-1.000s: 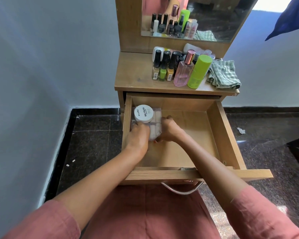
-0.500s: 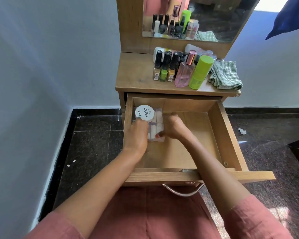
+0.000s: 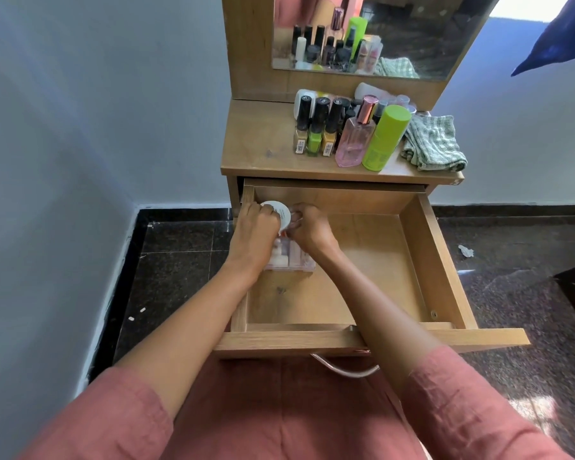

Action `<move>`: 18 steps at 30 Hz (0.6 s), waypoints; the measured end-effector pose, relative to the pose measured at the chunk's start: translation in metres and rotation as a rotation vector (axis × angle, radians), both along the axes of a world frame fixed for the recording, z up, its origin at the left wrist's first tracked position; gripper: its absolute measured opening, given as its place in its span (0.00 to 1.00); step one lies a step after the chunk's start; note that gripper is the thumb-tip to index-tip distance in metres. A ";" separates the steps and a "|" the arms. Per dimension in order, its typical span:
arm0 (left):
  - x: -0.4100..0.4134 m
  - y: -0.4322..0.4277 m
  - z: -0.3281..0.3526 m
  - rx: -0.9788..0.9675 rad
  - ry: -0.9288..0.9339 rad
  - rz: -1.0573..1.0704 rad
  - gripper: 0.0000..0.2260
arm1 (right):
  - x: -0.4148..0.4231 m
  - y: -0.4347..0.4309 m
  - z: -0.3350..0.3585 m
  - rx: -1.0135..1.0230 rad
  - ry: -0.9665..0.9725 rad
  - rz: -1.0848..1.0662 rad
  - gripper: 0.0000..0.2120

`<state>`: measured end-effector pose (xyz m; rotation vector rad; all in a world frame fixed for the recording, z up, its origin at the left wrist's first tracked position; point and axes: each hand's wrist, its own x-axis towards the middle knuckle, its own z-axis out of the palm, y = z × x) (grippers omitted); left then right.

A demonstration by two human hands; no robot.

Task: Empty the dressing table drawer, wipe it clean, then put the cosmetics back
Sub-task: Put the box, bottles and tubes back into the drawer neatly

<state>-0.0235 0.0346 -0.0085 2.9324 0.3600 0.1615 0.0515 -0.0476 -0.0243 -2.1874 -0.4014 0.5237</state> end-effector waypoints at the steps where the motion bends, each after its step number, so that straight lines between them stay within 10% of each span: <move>1: 0.000 -0.001 0.000 -0.007 0.000 0.010 0.13 | -0.001 0.000 0.001 0.008 -0.019 0.006 0.10; 18: 0.000 -0.004 0.000 -0.005 -0.036 0.026 0.13 | -0.010 -0.006 0.010 0.103 -0.058 -0.042 0.10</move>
